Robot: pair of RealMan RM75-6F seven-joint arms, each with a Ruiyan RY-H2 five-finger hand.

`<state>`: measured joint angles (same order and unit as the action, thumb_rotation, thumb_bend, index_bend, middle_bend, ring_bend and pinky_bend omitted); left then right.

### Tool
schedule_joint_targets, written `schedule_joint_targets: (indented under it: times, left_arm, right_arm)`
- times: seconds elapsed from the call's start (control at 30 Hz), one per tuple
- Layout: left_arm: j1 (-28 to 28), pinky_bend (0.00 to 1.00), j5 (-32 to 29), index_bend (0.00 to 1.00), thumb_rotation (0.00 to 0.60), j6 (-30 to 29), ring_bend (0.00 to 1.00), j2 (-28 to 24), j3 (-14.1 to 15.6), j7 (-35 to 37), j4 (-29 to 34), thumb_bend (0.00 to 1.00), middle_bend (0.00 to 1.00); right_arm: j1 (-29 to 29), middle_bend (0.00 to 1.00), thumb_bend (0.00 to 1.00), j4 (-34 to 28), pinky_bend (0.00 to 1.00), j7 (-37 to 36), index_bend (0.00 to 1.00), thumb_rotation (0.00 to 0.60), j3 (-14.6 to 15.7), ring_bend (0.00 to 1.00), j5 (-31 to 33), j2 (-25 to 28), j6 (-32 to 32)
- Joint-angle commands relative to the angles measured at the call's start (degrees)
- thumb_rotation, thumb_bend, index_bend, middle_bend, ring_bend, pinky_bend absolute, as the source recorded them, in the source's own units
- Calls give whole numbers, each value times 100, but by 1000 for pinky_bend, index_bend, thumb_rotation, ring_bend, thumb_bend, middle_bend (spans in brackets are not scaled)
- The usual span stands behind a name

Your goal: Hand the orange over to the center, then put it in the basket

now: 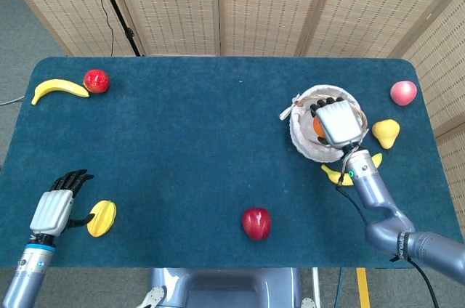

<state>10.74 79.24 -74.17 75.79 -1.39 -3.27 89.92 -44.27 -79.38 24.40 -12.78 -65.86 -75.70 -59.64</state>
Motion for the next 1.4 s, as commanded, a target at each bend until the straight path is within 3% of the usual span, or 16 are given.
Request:
schedule_joint_targets:
  times: [0.03, 0.1, 0.2, 0.57, 0.7, 0.87, 1.13, 1.4]
  left_arm:
    - [5, 150, -2, 222, 600, 9, 103, 8, 1, -12, 1, 153, 146]
    - [9, 150, -4, 223, 600, 16, 103, 14, 1, -21, 2, 153, 146]
    - [12, 150, -3, 223, 600, 15, 103, 21, -1, -33, 4, 155, 146]
    - [17, 150, -13, 223, 600, 29, 103, 18, -5, -18, -4, 155, 146]
    - [10, 150, 0, 223, 600, 11, 103, 5, -4, -1, -2, 152, 146]
    - [12, 150, -14, 223, 600, 23, 103, 5, -9, 8, -10, 153, 146]
    - [-4, 150, -6, 223, 600, -29, 103, -5, -23, 12, -27, 152, 146]
    - [-61, 150, 111, 223, 600, -233, 102, -2, -11, -149, 2, 156, 146]
  right_arm:
    - [46, 362, 125, -37, 374, -37, 434, 600, 5, 380, -13, 34, -33]
    - [60, 296, 50, -107, 313, 0, 371, 600, -11, 320, -1, 74, -63]
    - [71, 268, 17, -180, 293, 47, 352, 600, -48, 302, 31, 100, -110]
    - [126, 265, 0, -629, 294, 97, 352, 600, -121, 294, 199, 343, -87]
    - [394, 255, 0, -1610, 293, -134, 345, 600, -172, 277, 541, 753, -142]
    - [582, 243, 0, -2378, 293, -349, 330, 600, -173, 260, 707, 1180, -123]
    - [1100, 242, 0, -3212, 293, -588, 324, 600, 130, 257, 292, 1811, -444]
    - [1869, 236, 0, -3042, 276, -881, 327, 600, 561, 240, -238, 1775, -1275]
